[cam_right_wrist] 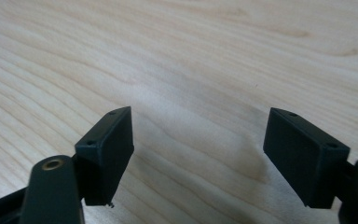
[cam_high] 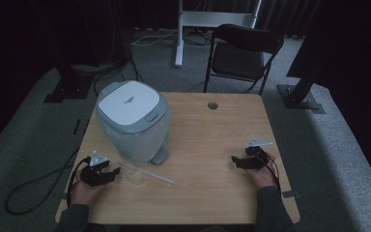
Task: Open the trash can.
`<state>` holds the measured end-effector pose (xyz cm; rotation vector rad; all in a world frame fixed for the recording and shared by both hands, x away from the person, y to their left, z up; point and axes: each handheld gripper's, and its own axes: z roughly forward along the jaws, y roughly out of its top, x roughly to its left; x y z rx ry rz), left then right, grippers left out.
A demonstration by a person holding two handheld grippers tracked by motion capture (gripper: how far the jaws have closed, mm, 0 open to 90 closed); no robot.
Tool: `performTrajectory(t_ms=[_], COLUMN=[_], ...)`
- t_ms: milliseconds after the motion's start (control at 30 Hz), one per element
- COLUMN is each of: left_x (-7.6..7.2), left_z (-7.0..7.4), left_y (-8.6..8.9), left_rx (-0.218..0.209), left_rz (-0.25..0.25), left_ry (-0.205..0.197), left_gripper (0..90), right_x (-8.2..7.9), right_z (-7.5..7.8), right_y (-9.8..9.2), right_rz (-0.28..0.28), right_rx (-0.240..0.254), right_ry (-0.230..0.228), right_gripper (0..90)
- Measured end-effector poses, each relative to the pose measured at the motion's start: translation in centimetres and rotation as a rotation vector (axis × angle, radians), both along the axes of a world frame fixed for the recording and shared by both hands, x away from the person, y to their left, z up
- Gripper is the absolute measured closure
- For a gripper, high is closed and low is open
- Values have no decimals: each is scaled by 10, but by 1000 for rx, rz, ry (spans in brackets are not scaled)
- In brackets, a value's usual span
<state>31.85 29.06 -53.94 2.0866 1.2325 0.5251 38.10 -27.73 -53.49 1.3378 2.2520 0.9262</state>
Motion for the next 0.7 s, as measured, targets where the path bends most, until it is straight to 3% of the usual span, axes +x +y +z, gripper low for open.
performTrajectory(t_ms=[233,333,700], left_x=[1,1,1], left_z=[0,0,0], left_y=[-1,-1,-1], left_rx=[0,0,-1], left_rz=[1,1,1], left_ry=[3,1,1], left_gripper=[413,413,413], right_x=[-1,2,8], right_z=[17,30,55], right_y=[3,8,26], right_rz=[-2,-5,21], right_rx=[-2,1,8], right_ry=[-42,-70,-125], right_gripper=[253,268,309])
